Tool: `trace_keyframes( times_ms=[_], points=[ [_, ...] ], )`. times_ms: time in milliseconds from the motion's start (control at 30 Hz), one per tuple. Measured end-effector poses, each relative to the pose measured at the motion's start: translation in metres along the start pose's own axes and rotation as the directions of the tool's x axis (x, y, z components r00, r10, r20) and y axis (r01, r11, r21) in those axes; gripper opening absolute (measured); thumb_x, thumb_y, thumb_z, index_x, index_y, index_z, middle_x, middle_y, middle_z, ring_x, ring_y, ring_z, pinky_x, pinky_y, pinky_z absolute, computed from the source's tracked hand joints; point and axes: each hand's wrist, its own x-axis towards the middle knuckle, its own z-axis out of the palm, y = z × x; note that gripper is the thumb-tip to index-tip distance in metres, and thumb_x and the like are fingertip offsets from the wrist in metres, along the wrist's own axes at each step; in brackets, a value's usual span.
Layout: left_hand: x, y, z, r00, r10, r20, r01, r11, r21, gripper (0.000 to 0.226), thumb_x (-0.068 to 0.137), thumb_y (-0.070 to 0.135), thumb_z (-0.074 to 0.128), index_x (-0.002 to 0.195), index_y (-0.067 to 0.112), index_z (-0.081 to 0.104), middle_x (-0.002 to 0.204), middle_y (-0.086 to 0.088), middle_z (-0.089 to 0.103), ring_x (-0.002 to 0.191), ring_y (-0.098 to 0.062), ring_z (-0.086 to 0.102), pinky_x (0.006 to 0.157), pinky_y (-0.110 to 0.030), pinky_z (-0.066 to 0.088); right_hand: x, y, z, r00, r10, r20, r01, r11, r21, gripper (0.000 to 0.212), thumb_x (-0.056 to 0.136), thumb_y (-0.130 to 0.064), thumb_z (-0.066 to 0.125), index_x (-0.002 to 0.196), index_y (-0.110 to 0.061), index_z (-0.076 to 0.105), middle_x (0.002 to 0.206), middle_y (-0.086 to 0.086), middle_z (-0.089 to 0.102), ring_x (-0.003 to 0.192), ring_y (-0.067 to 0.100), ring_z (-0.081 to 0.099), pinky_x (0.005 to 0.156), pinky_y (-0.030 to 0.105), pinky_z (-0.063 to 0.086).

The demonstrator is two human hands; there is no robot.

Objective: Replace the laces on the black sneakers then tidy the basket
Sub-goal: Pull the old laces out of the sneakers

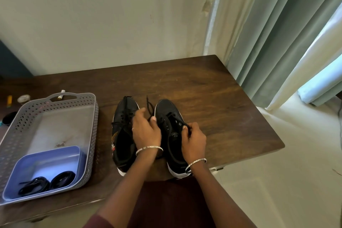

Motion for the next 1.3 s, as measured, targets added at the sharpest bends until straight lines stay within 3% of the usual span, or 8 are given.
trace_keyframes(
  times_ms=[233, 433, 667, 833, 1000, 1133, 1233, 1300],
  points=[
    [-0.041, 0.002, 0.010, 0.980, 0.043, 0.193, -0.094, 0.961, 0.261, 0.047, 0.087, 0.043, 0.064, 0.127, 0.019, 0.055, 0.127, -0.002, 0.053, 0.113, -0.026, 0.056, 0.086, -0.037, 0.048, 0.002, -0.001, -0.009, 0.989, -0.117, 0.089, 0.116, 0.993, 0.015, 0.019, 0.102, -0.031, 0.049, 0.098, -0.016, 0.059, 0.076, -0.006, 0.062, 0.067, 0.009, 0.058, 0.058, 0.023, 0.041],
    [-0.037, -0.012, 0.018, 0.997, 0.039, 0.062, -0.046, 0.992, 0.121, 0.033, 0.100, 0.031, 0.052, 0.120, 0.009, 0.065, 0.112, -0.009, 0.064, 0.104, -0.030, 0.062, 0.081, -0.037, 0.046, 0.025, -0.021, -0.014, 0.947, -0.306, 0.100, 0.314, 0.946, -0.076, 0.007, 0.096, -0.017, 0.058, 0.099, -0.018, 0.064, 0.091, -0.007, 0.061, 0.080, 0.006, 0.057, 0.069, 0.016, 0.043],
    [-0.040, -0.025, 0.029, 0.998, 0.021, -0.053, -0.021, 1.000, -0.013, 0.031, 0.100, 0.028, 0.050, 0.100, 0.005, 0.072, 0.091, -0.008, 0.065, 0.087, -0.030, 0.063, 0.069, -0.029, 0.038, 0.059, -0.042, 0.008, 0.792, -0.353, 0.498, 0.549, 0.769, -0.329, 0.028, 0.091, -0.018, 0.065, 0.119, -0.014, 0.067, 0.112, 0.006, 0.059, 0.108, 0.024, 0.052, 0.085, 0.032, 0.044],
    [-0.039, -0.031, 0.033, 0.994, 0.031, -0.100, -0.039, 0.996, -0.076, 0.042, 0.097, 0.035, 0.043, 0.091, 0.005, 0.070, 0.086, -0.006, 0.064, 0.082, -0.027, 0.062, 0.068, -0.030, 0.040, 0.054, -0.038, 0.019, 0.766, -0.464, 0.445, 0.620, 0.717, -0.319, 0.014, 0.092, -0.022, 0.063, 0.092, -0.009, 0.067, 0.095, 0.005, 0.058, 0.091, 0.022, 0.055, 0.070, 0.034, 0.046],
    [-0.038, -0.037, 0.035, 0.992, 0.040, -0.121, -0.052, 0.994, -0.093, 0.041, 0.097, 0.035, 0.043, 0.086, 0.004, 0.069, 0.083, -0.005, 0.063, 0.079, -0.025, 0.061, 0.067, -0.027, 0.036, 0.051, -0.032, 0.020, 0.986, -0.102, 0.129, 0.106, 0.994, -0.026, 0.015, 0.091, -0.021, 0.065, 0.079, -0.013, 0.064, 0.071, -0.003, 0.064, 0.067, 0.013, 0.060, 0.064, 0.025, 0.046],
    [-0.038, -0.038, 0.036, 0.990, 0.041, -0.131, -0.054, 0.994, -0.095, 0.037, 0.097, 0.031, 0.045, 0.087, 0.005, 0.070, 0.083, -0.004, 0.064, 0.078, -0.023, 0.060, 0.066, -0.021, 0.032, 0.065, -0.024, 0.014, 0.844, 0.476, 0.247, -0.536, 0.722, 0.439, 0.021, 0.088, -0.015, 0.070, 0.069, -0.010, 0.064, 0.063, 0.004, 0.066, 0.058, 0.015, 0.060, 0.052, 0.023, 0.048],
    [-0.038, -0.040, 0.037, 0.989, 0.052, -0.140, -0.065, 0.994, -0.093, 0.036, 0.097, 0.030, 0.045, 0.088, 0.005, 0.070, 0.084, -0.004, 0.064, 0.078, -0.022, 0.060, 0.066, -0.019, 0.030, 0.071, -0.027, 0.001, 0.855, 0.407, 0.322, -0.490, 0.837, 0.244, 0.021, 0.081, -0.034, 0.078, 0.086, -0.016, 0.070, 0.081, 0.000, 0.069, 0.070, 0.011, 0.062, 0.062, 0.024, 0.048],
    [-0.037, -0.040, 0.038, 0.988, 0.055, -0.142, -0.069, 0.993, -0.097, 0.036, 0.097, 0.030, 0.046, 0.089, 0.005, 0.071, 0.085, -0.004, 0.064, 0.079, -0.023, 0.061, 0.066, -0.020, 0.032, 0.073, -0.029, -0.005, 0.968, 0.150, 0.203, -0.145, 0.989, -0.037, 0.043, 0.078, -0.045, 0.078, 0.111, -0.020, 0.068, 0.105, -0.004, 0.065, 0.093, 0.010, 0.060, 0.079, 0.026, 0.049]
  ],
)
